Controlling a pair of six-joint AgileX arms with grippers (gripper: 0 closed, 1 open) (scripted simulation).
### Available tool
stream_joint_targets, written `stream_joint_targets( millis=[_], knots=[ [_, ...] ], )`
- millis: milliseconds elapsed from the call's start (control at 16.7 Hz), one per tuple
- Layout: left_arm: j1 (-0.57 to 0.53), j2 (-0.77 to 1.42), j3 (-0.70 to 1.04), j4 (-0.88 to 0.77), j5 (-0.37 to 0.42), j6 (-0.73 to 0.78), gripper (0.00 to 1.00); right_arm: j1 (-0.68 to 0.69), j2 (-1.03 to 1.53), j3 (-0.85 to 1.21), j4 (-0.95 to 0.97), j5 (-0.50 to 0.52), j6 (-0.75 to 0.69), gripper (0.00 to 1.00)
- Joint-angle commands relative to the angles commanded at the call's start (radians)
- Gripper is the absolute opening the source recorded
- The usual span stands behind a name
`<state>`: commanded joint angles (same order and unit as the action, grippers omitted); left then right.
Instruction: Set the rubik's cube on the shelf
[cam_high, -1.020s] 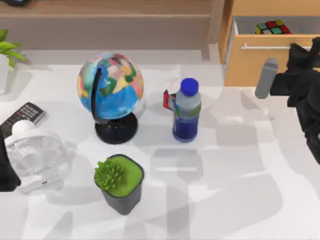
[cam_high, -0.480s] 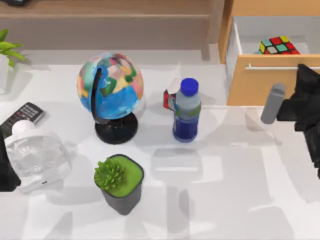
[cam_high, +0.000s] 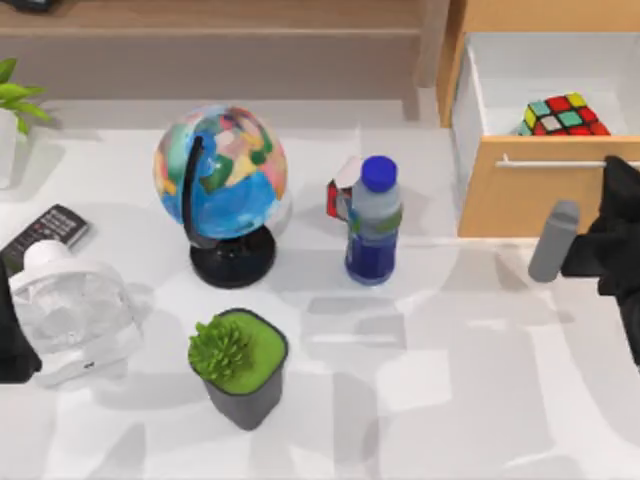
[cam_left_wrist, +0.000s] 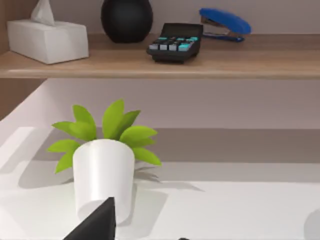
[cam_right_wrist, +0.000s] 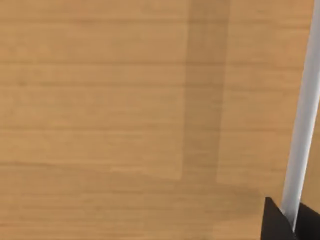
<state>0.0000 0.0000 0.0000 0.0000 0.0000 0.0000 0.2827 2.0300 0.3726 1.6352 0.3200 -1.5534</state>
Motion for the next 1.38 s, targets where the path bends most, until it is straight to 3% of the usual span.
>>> stream_joint_targets(
  millis=[420, 1200, 1380],
  knots=[
    [0.000, 0.000, 0.000, 0.000, 0.000, 0.000, 1.00, 0.033, -0.032, -0.101, 0.077, 0.032, 0.002, 0.00],
    [0.000, 0.000, 0.000, 0.000, 0.000, 0.000, 1.00, 0.033, -0.032, -0.101, 0.077, 0.032, 0.002, 0.98],
    [0.000, 0.000, 0.000, 0.000, 0.000, 0.000, 1.00, 0.033, -0.032, -0.101, 0.077, 0.032, 0.002, 1.00]
  ],
)
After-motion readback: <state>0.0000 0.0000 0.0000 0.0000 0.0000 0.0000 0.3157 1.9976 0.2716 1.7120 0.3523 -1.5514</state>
